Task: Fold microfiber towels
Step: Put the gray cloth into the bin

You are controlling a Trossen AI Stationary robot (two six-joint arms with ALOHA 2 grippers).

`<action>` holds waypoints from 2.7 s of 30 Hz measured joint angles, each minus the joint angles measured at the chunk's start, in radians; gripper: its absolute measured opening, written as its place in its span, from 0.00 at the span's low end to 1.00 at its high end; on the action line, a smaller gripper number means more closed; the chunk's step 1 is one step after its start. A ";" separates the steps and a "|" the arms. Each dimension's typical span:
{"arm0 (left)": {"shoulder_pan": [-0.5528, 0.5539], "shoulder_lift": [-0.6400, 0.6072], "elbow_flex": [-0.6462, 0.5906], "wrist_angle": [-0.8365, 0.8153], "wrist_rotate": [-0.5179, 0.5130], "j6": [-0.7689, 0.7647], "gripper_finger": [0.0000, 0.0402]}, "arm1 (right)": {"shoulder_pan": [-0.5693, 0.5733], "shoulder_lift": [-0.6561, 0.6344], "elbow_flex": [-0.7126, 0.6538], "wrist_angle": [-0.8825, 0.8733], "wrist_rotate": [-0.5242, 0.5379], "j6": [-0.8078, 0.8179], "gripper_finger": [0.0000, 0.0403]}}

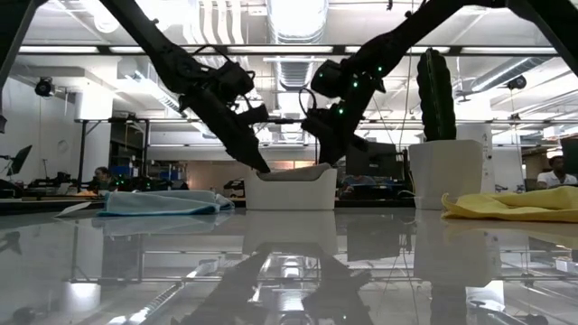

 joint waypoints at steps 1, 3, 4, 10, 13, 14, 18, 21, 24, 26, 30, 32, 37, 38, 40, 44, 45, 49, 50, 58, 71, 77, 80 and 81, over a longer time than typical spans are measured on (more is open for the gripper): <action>0.000 -0.007 0.002 0.002 -0.001 0.000 0.02 | 0.000 -0.010 0.000 -0.006 0.000 -0.002 0.02; 0.000 -0.020 0.002 0.007 -0.001 0.000 0.02 | 0.000 -0.030 0.000 -0.009 0.000 -0.002 0.02; 0.000 -0.025 0.002 0.015 -0.001 0.000 0.02 | 0.000 -0.040 0.000 -0.015 0.000 -0.002 0.02; 0.000 -0.020 -0.002 0.035 -0.002 -0.001 0.02 | 0.009 -0.098 0.001 -0.032 0.000 0.001 0.02; -0.001 -0.003 -0.003 0.037 -0.016 -0.002 0.02 | 0.032 -0.110 0.002 -0.041 -0.025 -0.001 0.02; -0.001 0.001 -0.004 0.036 -0.024 -0.003 0.02 | 0.041 -0.110 0.002 -0.042 -0.048 -0.004 0.02; -0.001 0.017 -0.001 0.041 -0.042 -0.016 0.02 | 0.081 -0.086 -0.009 -0.040 -0.081 -0.010 0.02; -0.001 0.029 -0.002 0.041 -0.043 -0.027 0.02 | 0.092 -0.050 -0.012 -0.045 -0.081 -0.009 0.02; -0.001 0.032 -0.005 0.037 -0.043 -0.027 0.02 | 0.092 -0.025 -0.013 -0.047 -0.078 -0.008 0.02; -0.002 0.034 -0.005 0.032 -0.042 -0.028 0.02 | 0.089 -0.019 -0.013 -0.048 -0.043 -0.007 0.02; -0.002 0.034 -0.005 0.017 -0.042 -0.028 0.02 | 0.078 -0.015 -0.013 -0.050 0.028 -0.009 0.02; -0.002 0.033 -0.005 0.011 -0.042 -0.028 0.02 | 0.074 -0.015 -0.013 -0.050 0.031 -0.009 0.02; -0.002 0.033 -0.007 0.005 -0.043 -0.027 0.02 | 0.071 -0.015 -0.013 -0.065 0.032 -0.009 0.02; -0.002 0.033 -0.007 0.007 -0.043 -0.027 0.02 | 0.072 -0.015 -0.013 -0.068 0.032 -0.009 0.02; -0.002 0.028 -0.007 0.005 -0.044 -0.024 0.02 | 0.072 -0.015 -0.013 -0.072 0.032 -0.009 0.02; -0.002 -0.001 0.001 0.003 -0.046 -0.023 0.02 | 0.072 -0.016 0.015 -0.088 0.032 -0.014 0.02; -0.002 -0.012 0.003 0.004 -0.046 -0.023 0.02 | 0.072 -0.016 0.029 -0.088 0.032 -0.019 0.02; -0.001 -0.054 0.004 0.008 -0.046 -0.010 0.02 | 0.066 -0.019 0.081 -0.086 0.033 -0.051 0.02; -0.001 -0.064 0.004 0.008 -0.046 0.001 0.02 | 0.063 -0.019 0.091 -0.086 0.033 -0.061 0.02; 0.015 -0.034 0.002 0.184 -0.055 0.019 0.02 | 0.029 -0.019 0.102 -0.058 0.035 -0.077 0.02; 0.031 0.092 0.007 0.141 -0.113 0.001 0.02 | 0.046 0.038 0.051 -0.096 0.024 -0.058 0.02; 0.032 0.066 0.006 0.115 -0.135 0.001 0.02 | 0.046 0.017 0.051 -0.126 0.025 -0.061 0.02; 0.032 0.050 0.007 0.112 -0.150 0.001 0.02 | 0.046 0.000 0.051 -0.145 0.026 -0.061 0.02; 0.032 0.046 0.007 0.113 -0.155 0.002 0.02 | 0.046 -0.005 0.051 -0.150 0.027 -0.061 0.02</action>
